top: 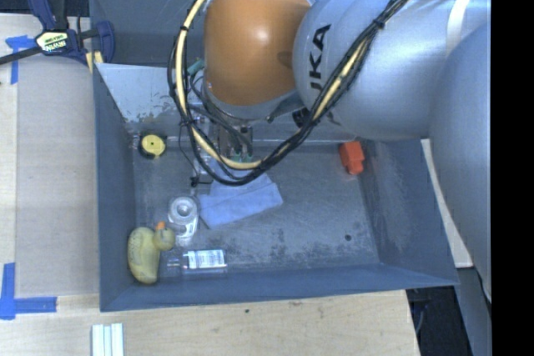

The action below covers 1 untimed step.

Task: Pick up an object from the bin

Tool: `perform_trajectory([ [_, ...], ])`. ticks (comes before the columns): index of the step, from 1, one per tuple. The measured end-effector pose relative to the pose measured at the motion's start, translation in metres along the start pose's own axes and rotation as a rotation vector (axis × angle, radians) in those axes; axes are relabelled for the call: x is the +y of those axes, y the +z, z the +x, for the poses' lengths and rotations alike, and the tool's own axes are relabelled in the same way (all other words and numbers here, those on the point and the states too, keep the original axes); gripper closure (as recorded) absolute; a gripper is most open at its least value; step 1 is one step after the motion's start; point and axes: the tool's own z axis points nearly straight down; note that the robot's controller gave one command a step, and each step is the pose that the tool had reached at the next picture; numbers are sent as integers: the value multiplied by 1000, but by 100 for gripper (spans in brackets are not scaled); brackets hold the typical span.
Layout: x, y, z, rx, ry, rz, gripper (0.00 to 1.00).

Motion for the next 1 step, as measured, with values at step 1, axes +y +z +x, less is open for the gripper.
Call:
perform_trajectory([
  [1,-1,-5,-2,-8,4,-3,0],
])
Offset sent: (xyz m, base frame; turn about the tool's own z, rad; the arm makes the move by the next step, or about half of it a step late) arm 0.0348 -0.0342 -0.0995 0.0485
